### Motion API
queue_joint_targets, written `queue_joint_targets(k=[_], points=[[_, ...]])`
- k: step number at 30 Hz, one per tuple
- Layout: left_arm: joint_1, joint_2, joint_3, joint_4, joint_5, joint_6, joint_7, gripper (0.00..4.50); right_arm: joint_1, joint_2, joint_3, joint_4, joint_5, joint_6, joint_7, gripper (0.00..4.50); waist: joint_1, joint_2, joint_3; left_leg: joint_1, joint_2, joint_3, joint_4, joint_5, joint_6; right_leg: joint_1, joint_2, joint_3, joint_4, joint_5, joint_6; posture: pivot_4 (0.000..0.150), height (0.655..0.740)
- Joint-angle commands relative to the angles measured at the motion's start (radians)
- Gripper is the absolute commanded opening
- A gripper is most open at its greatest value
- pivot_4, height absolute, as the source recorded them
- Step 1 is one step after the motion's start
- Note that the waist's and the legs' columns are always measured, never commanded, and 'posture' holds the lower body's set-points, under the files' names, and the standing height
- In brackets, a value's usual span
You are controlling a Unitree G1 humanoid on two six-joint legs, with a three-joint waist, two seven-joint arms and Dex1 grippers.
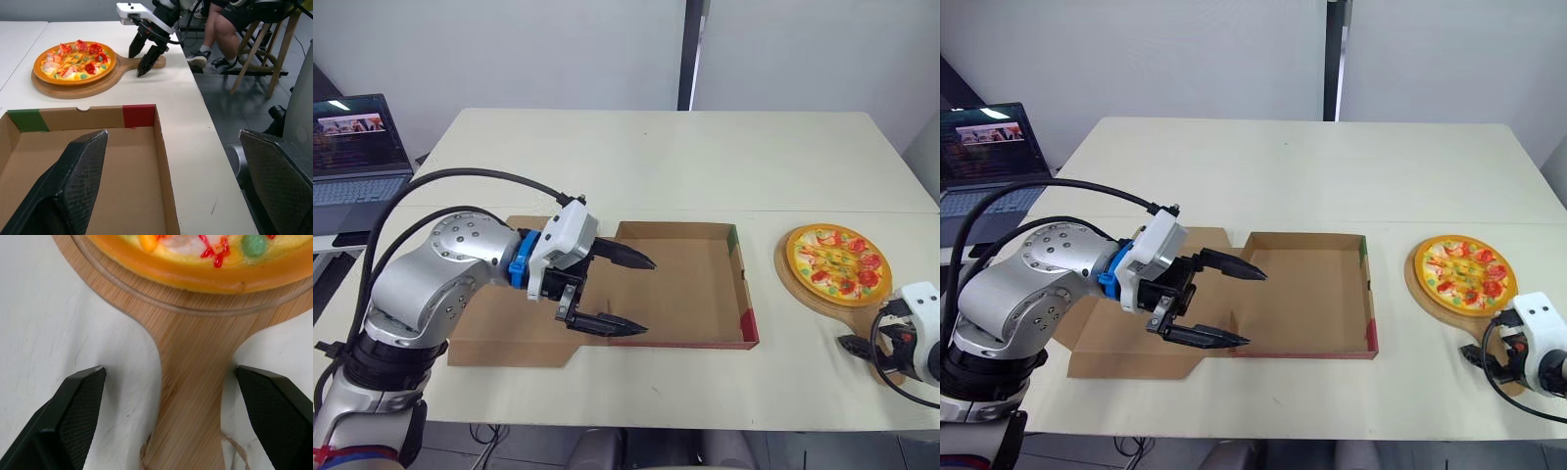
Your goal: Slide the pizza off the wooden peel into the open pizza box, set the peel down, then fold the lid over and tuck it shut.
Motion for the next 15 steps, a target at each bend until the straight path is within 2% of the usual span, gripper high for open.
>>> queue_joint_targets(k=[1, 5, 13, 14, 15], points=[[-0.003, -0.007, 0.015, -0.028, -0.021, -0.002, 0.008, 4.46, -0.011, -0.008, 0.028, 0.062, -0.018, -0.055, 0.014, 4.5, 0.0, -0.003, 0.002, 0.0, 0.0, 0.0, 0.0, 0.0, 0.0, 0.0, 0.0, 0.0, 0.0, 0.0, 0.0, 0.15, 0.74], [0.001, -0.008, 0.016, -0.025, -0.02, -0.005, 0.008, 4.46, -0.02, -0.012, 0.05, 0.113, -0.019, -0.09, 0.031, 4.5, 0.0, -0.007, 0.003, 0.001, 0.001, 0.0, 0.001, 0.0, 0.0, 0.001, 0.001, 0.0, 0.0, 0.0, 0.0, 0.15, 0.74], [0.005, -0.007, 0.021, -0.015, -0.016, -0.008, 0.01, 4.5, -0.023, -0.005, 0.069, 0.13, -0.029, -0.141, 0.033, 1.84, -0.001, -0.011, 0.003, 0.001, 0.002, 0.0, 0.001, 0.0, 0.0, 0.001, 0.002, 0.0, 0.0, 0.001, 0.0, 0.15, 0.74], [0.005, -0.005, 0.023, -0.014, -0.016, -0.008, 0.01, 4.5, -0.022, 0.001, 0.065, 0.128, -0.036, -0.155, 0.028, 1.6, -0.001, -0.011, 0.003, 0.001, 0.002, 0.0, 0.001, 0.0, 0.0, 0.001, 0.002, 0.0, 0.0, 0.001, -0.001, 0.15, 0.74], [0.004, -0.004, 0.025, -0.012, -0.016, -0.008, 0.01, 4.5, -0.022, 0.003, 0.062, 0.127, -0.041, -0.168, 0.026, 1.57, -0.002, -0.011, 0.003, 0.001, 0.002, 0.0, 0.001, 0.0, 0.0, 0.001, 0.002, 0.001, 0.0, 0.001, -0.001, 0.15, 0.74]])
